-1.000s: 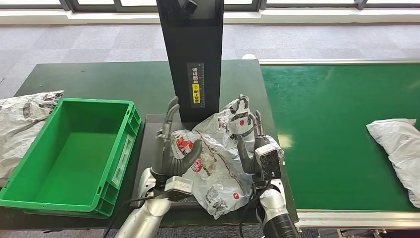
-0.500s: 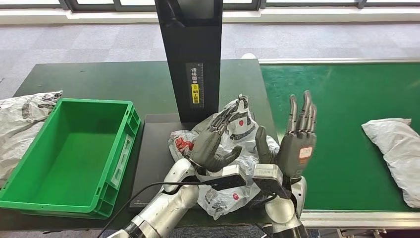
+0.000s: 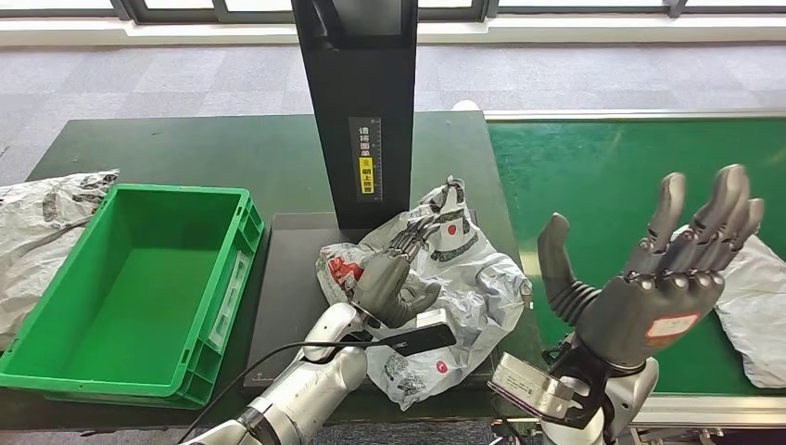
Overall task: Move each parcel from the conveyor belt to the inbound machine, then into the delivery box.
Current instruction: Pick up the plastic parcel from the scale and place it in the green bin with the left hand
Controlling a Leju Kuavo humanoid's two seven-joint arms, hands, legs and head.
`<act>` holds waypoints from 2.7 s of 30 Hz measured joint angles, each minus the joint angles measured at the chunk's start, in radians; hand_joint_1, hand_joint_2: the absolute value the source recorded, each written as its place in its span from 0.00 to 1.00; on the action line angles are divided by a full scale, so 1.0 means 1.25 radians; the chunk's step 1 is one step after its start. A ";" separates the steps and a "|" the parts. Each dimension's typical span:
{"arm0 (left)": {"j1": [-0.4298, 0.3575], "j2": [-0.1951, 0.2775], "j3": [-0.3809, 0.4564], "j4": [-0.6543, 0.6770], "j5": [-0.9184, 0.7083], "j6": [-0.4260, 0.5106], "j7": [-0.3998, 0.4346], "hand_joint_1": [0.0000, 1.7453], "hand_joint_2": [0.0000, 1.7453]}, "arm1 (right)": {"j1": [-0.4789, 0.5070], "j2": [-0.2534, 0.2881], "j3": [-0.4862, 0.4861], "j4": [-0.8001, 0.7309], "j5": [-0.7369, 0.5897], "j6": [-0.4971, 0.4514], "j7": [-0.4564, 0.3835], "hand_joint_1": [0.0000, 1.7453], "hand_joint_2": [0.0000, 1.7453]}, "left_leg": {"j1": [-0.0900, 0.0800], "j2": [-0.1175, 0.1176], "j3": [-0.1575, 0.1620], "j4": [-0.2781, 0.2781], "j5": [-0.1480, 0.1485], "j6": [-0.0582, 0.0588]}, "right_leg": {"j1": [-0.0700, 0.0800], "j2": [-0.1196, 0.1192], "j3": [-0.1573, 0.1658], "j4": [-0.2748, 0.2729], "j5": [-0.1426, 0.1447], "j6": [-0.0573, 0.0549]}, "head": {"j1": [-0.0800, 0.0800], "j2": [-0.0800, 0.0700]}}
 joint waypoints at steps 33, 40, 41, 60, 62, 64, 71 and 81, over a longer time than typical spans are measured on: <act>-0.044 -0.004 -0.019 0.115 -0.154 -0.172 0.176 0.00 1.00 | -0.012 0.004 -0.045 -0.126 -0.050 -0.003 0.000 0.00 1.00 | 0.000 -0.001 0.000 0.000 0.000 0.000 | 0.000 -0.001 0.001 0.000 0.000 0.000 | 0.000 0.000; -0.051 -0.004 -0.075 0.173 -0.174 -0.225 0.211 0.00 1.00 | -0.015 0.005 -0.060 -0.123 -0.066 -0.002 0.000 0.00 1.00 | 0.000 -0.001 0.001 0.000 0.000 0.000 | 0.000 -0.001 0.002 0.000 0.000 0.000 | 0.000 0.000; -0.053 -0.004 -0.077 0.176 -0.176 -0.225 0.213 0.00 1.00 | -0.016 0.005 -0.060 -0.121 -0.066 -0.002 0.000 0.00 1.00 | 0.000 -0.001 0.002 0.000 0.000 0.000 | 0.000 -0.001 0.002 0.000 0.000 0.000 | 0.000 0.000; -0.062 -0.003 -0.084 0.194 -0.198 -0.216 0.225 0.87 1.00 | -0.027 0.006 -0.060 -0.084 -0.056 -0.001 0.000 0.00 1.00 | 0.000 -0.001 0.005 0.000 0.000 0.000 | 0.000 -0.001 0.005 0.000 0.000 0.000 | 0.000 0.000; -0.065 -0.003 -0.084 0.195 -0.199 -0.216 0.225 0.95 1.00 | -0.027 0.007 -0.060 -0.083 -0.056 -0.001 0.000 0.00 1.00 | 0.000 -0.001 0.005 0.000 0.000 0.000 | 0.000 -0.001 0.006 0.000 0.000 0.000 | 0.000 0.000; -0.067 -0.003 -0.084 0.196 -0.199 -0.216 0.225 1.00 1.00 | -0.028 0.007 -0.060 -0.081 -0.056 -0.001 0.000 0.00 1.00 | 0.000 -0.001 0.005 0.000 0.000 0.000 | 0.000 -0.001 0.006 0.000 0.000 0.000 | 0.000 0.000; -0.070 -0.003 -0.083 0.197 -0.203 -0.205 0.214 1.00 1.00 | -0.029 0.007 -0.060 -0.072 -0.051 -0.001 0.000 0.00 1.00 | 0.000 -0.001 0.005 0.000 0.000 0.000 | 0.000 -0.001 0.006 0.000 0.000 0.000 | 0.000 0.000; -0.048 -0.001 -0.046 0.156 -0.250 0.093 0.220 1.00 1.00 | -0.029 0.007 -0.060 -0.067 -0.046 -0.001 0.000 0.00 1.00 | 0.000 -0.001 0.003 0.000 0.000 0.000 | 0.000 -0.001 0.004 0.000 0.000 0.000 | 0.000 0.000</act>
